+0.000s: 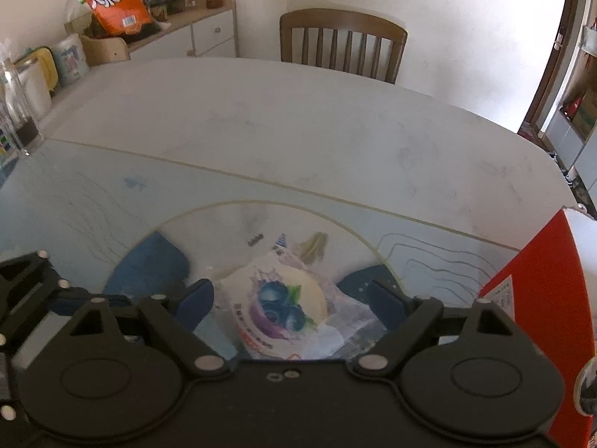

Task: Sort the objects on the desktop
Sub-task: 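Grasp the blueberry bread bag with right tool while left tool grasps the blue bar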

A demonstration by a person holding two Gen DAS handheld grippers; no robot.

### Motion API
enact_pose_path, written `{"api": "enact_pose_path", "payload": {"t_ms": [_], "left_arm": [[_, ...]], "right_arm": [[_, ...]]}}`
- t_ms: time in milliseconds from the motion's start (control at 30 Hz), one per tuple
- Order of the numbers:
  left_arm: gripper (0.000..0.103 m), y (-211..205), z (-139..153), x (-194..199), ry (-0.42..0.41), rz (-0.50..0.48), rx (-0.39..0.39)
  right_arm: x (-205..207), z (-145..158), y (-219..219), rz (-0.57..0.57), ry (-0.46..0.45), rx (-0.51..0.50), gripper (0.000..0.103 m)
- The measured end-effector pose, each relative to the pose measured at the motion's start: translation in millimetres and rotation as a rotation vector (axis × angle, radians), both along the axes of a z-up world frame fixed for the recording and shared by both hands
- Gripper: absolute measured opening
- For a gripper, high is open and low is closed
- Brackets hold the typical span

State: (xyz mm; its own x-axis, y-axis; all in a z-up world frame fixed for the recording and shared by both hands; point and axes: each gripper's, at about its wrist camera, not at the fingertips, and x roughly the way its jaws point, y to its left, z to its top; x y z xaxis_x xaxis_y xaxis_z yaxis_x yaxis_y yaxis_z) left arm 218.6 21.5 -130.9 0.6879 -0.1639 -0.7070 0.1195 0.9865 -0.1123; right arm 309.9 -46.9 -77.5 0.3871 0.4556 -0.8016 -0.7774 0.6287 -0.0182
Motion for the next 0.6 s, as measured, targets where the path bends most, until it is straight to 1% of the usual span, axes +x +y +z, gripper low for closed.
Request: {"api": "enact_pose_path", "payload": {"t_ms": [100,167,433,467,533,600], "left_arm": [[0.103,-2.3,-2.6,1.2,0.002,0.005,0.014],[0.102,-2.9,-4.1,2.2,0.007,0.008,0.017],[0.101,-0.2,-7.0,3.7,0.012,0.024,0.011],[0.100,0.2,-7.1,3.6,0.013,0.022,0.007],[0.095,0.0,-8.8,3.6,0.020,0.020,0.005],[0.093,-1.3,-10.7,2.9,0.021,0.013,0.011]], "right_arm": [[7.8,-0.7,-3.4,-0.051,-0.011,-0.010,0.089],[10.6,-0.3,-5.3,-0.066,-0.011,-0.013,0.089],[4.9,-7.0,1.8,-0.021,0.004,-0.022,0.088],[6.0,-8.5,2.6,-0.022,0.006,-0.026,0.087],[7.7,-11.3,2.5,-0.024,0.013,-0.029,0.086],[8.4,-12.3,2.5,-0.026,0.018,-0.032,0.084]]}}
